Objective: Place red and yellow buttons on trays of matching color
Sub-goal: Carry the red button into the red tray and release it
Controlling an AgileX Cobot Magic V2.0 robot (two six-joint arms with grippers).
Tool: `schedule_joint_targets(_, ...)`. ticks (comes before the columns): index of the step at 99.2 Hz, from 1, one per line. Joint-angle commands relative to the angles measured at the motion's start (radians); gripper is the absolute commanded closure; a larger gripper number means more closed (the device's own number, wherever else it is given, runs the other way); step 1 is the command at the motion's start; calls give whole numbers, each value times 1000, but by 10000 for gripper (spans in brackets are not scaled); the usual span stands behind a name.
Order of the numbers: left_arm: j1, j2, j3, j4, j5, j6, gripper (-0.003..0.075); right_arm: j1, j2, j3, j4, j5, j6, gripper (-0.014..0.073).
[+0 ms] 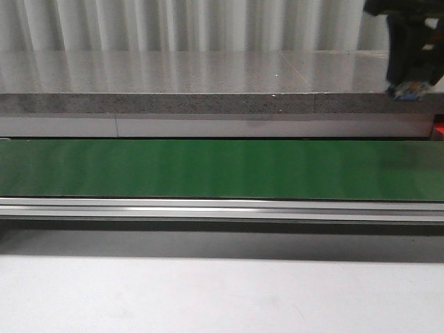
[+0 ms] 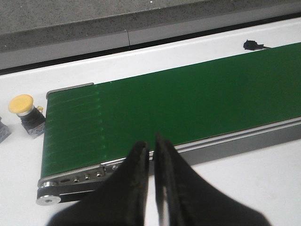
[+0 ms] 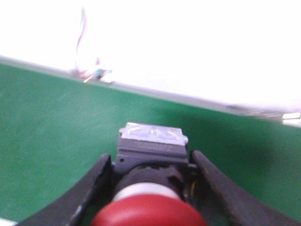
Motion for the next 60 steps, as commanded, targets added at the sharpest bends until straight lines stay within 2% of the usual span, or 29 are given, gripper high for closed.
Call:
schedule_joint_targets(1, -6, 4, -29, -15, -73, -3, 726, -77, -56, -82, -61, -1, -12, 454)
schedule_joint_targets(18, -6, 4, -29, -15, -73, -3, 726, -219, -52, -110, -148, -37, -12, 454)
schedule_joint_targets(40, -6, 4, -29, -15, -73, -3, 726, -401, 5, -110, -149, -58, 18, 454)
schedule_joint_targets(60, -6, 4, -29, -15, -73, -3, 726, -524, 77, -110, -149, -98, 56, 454)
